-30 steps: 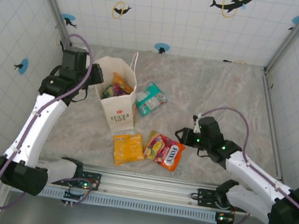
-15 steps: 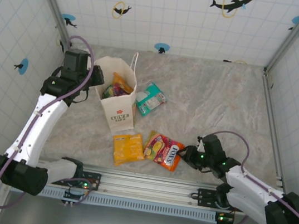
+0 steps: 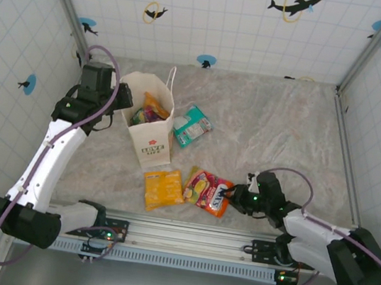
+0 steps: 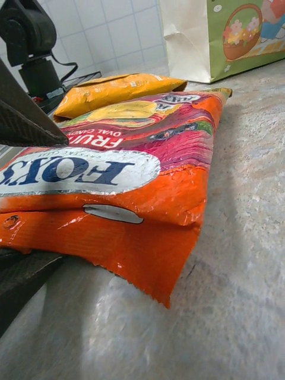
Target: Place the snacks into the paper bag
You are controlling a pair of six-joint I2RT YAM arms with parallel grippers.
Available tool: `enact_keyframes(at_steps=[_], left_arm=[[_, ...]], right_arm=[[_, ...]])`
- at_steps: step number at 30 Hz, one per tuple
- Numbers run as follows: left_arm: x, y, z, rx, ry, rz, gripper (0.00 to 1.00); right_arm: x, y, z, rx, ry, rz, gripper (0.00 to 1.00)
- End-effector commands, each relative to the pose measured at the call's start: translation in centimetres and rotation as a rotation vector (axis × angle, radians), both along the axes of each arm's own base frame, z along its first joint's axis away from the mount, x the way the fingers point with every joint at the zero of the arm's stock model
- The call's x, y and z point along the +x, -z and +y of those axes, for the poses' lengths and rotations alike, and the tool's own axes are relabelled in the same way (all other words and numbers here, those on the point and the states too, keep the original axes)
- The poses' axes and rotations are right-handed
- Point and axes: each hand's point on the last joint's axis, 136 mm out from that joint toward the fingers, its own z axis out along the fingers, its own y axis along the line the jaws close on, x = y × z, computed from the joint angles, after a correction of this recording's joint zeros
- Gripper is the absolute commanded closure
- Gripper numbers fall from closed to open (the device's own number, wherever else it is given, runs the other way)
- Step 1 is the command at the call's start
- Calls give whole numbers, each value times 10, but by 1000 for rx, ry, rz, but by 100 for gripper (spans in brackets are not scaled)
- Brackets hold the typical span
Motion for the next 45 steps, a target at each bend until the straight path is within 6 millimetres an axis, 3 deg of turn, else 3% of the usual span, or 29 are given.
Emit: enact_keyframes(at_steps=[1, 5, 12, 21, 30, 40, 45], left_arm=[[1, -7, 0, -18, -2, -22, 76], [1, -7, -1, -20, 2, -19, 77], [0, -10, 2, -10, -8, -26, 77], [1, -8, 3, 0, -12, -23, 77], [3, -10, 3, 4, -9, -22, 77], [4, -19, 2, 0, -5, -42, 78], [3, -24, 4, 0, -16, -57, 78]], right_arm=[[6, 0, 5, 19, -7, -16, 55], [11, 3, 9, 11, -7, -26, 61], [22, 0, 9, -7, 4, -70, 79], [41, -25, 4, -18, 45, -176, 98], [69, -75, -4, 1, 110, -328, 100], [95, -158, -5, -51, 101, -602, 100], [109, -189, 2, -153, 16, -706, 100]])
